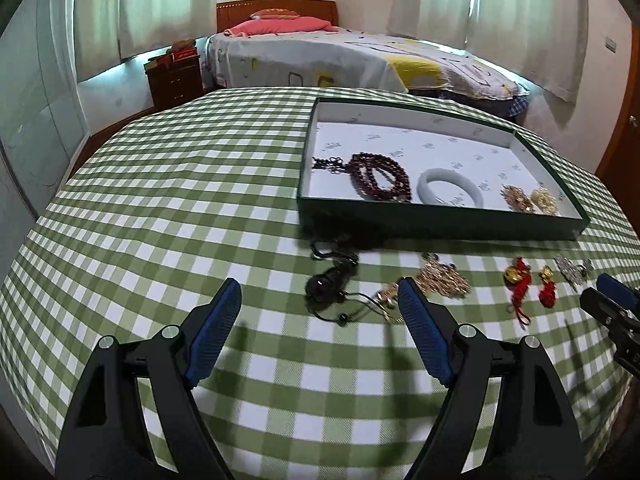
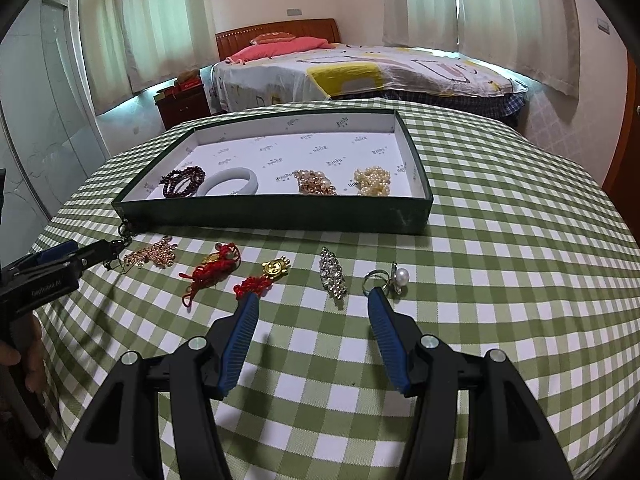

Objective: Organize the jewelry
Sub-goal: 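Withdraw both open tools from the tray toward the remaining jewelry, then grasp the black cord pendant with the left tool while the right tool grasps the red tassel charm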

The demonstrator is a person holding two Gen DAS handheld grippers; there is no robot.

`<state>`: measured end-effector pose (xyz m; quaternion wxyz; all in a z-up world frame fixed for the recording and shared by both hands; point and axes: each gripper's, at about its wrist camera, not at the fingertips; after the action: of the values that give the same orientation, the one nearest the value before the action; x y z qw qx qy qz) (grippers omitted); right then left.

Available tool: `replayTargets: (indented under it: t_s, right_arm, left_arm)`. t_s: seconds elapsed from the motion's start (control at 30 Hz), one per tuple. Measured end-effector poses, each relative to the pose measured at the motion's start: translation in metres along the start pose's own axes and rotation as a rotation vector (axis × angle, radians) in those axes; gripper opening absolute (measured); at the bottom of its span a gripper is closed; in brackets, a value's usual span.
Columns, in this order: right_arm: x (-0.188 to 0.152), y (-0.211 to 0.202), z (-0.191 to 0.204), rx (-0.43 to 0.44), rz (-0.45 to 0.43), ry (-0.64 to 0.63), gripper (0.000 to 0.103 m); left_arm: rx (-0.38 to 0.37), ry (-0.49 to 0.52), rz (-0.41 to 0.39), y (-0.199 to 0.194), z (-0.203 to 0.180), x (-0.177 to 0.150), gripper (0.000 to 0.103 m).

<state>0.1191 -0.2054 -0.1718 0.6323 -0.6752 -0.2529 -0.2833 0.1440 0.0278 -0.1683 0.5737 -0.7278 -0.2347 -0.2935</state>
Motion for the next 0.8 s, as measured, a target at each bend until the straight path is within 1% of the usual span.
replayTargets:
  t_s: [0.07,0.13,0.27,0.37,0.43,0.47,0.53,0.63,0.73,0.8]
  right_arm:
    - [0.001,0.001,0.000,0.001,0.003,0.002,0.056]
    - [0.002,0.003,-0.002,0.001,0.007,0.004,0.056]
    - [0.003,0.009,-0.003,0.001,0.017,0.011,0.056]
    - [0.004,0.012,-0.003,0.001,0.024,0.014,0.056]
    - [0.004,0.013,-0.003,0.001,0.028,0.014,0.056]
    - [0.004,0.014,-0.003,0.002,0.030,0.015,0.056]
    - [0.004,0.014,-0.004,0.001,0.033,0.016,0.056]
    - [0.004,0.015,-0.004,0.001,0.033,0.016,0.056]
    - [0.004,0.015,-0.004,0.002,0.033,0.016,0.056]
    - [0.005,0.015,-0.004,0.005,0.031,0.013,0.056]
  left_arm:
    - [0.004,0.004,0.006,0.003,0.002,0.002,0.076]
    - [0.003,0.013,0.016,0.007,0.003,0.004,0.068]
    - [-0.004,0.030,0.033,0.016,0.005,0.010,0.060]
    - [-0.026,0.029,0.063,0.024,0.006,0.012,0.053]
    - [-0.039,0.032,0.088,0.029,0.006,0.009,0.045]
    - [-0.037,0.046,0.082,0.029,0.004,0.008,0.043]
    - [-0.054,0.066,0.083,0.030,0.000,0.007,0.031]
    - [-0.048,0.086,0.085,0.031,-0.004,0.007,0.030]
    - [-0.047,0.091,0.081,0.032,-0.005,0.008,0.034]
    - [-0.058,0.089,0.082,0.033,-0.004,0.008,0.033]
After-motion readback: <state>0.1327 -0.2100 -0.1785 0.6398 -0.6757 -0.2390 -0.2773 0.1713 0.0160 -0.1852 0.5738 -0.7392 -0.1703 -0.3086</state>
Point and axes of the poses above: each gripper's, at about its wrist camera, not at the fingertips, and y roughly the way its jaws point, z to its left, x to its top, and after that the axes turned 12 degrees about -x, right-handed
